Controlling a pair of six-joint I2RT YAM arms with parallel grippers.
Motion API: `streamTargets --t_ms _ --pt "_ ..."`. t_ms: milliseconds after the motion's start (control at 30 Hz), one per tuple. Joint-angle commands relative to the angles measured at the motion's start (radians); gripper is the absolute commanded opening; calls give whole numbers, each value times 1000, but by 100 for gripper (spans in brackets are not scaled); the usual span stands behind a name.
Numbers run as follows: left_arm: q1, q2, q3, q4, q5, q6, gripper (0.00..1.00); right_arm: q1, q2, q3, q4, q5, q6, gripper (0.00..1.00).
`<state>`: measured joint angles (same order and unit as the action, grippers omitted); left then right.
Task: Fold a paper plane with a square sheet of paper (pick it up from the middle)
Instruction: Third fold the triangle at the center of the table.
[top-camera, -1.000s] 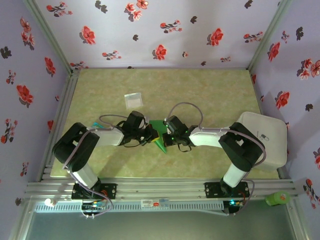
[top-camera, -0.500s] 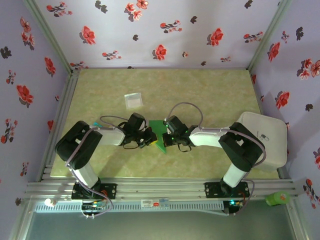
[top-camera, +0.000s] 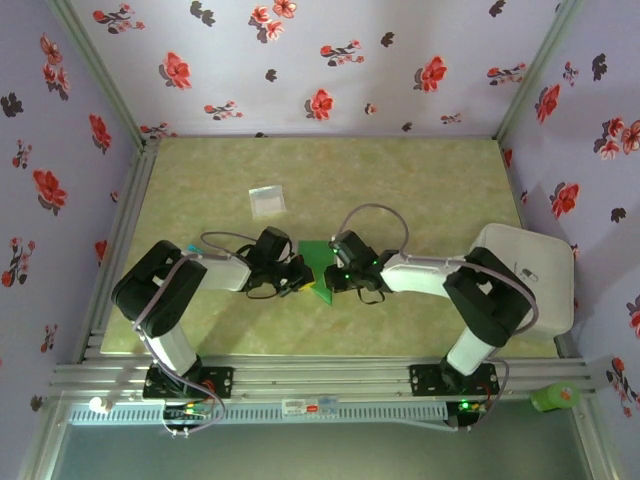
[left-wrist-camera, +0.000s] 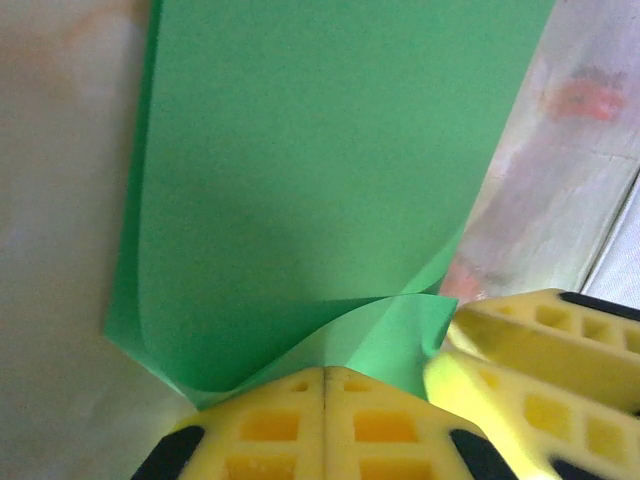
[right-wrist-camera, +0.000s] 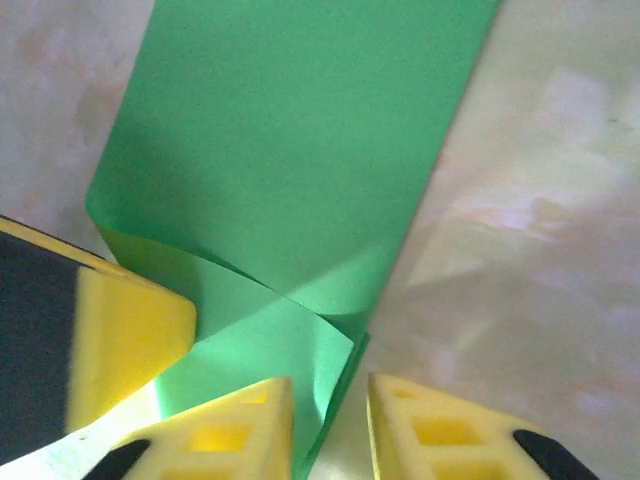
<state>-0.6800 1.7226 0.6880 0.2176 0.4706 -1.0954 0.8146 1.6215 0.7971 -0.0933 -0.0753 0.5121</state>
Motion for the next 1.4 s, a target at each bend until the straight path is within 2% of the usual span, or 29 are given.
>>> streamTargets --t_ms 0,67,133,200,267,367,467,767,933,1367 --pt "-7 23 -30 -43 -40 24 0 -20 -105 12 -83 42 52 34" --pt "-6 21 -30 -40 -41 26 0 -32 -150 -7 -80 -14 87 37" --pt "-7 19 -29 -38 -41 23 0 -33 -167 -27 -16 -163 131 37" --pt "-6 17 -26 -41 -42 23 0 -30 -140 -27 33 -295 194 33" --pt "-6 14 -27 -43 -42 26 0 -17 -93 -16 57 -376 239 22" --pt "-6 17 -27 -41 -42 26 0 7 -56 -5 38 -337 244 9" --pt "-6 19 -26 -40 -38 26 0 14 -33 2 24 -327 254 6" --pt "-6 18 -25 -41 -37 27 0 28 56 90 -107 -306 199 5" --pt "-6 20 -25 -40 -36 29 0 28 86 111 -109 -302 199 6" --pt "-6 19 -28 -44 -34 33 0 29 100 58 -131 -268 204 6"
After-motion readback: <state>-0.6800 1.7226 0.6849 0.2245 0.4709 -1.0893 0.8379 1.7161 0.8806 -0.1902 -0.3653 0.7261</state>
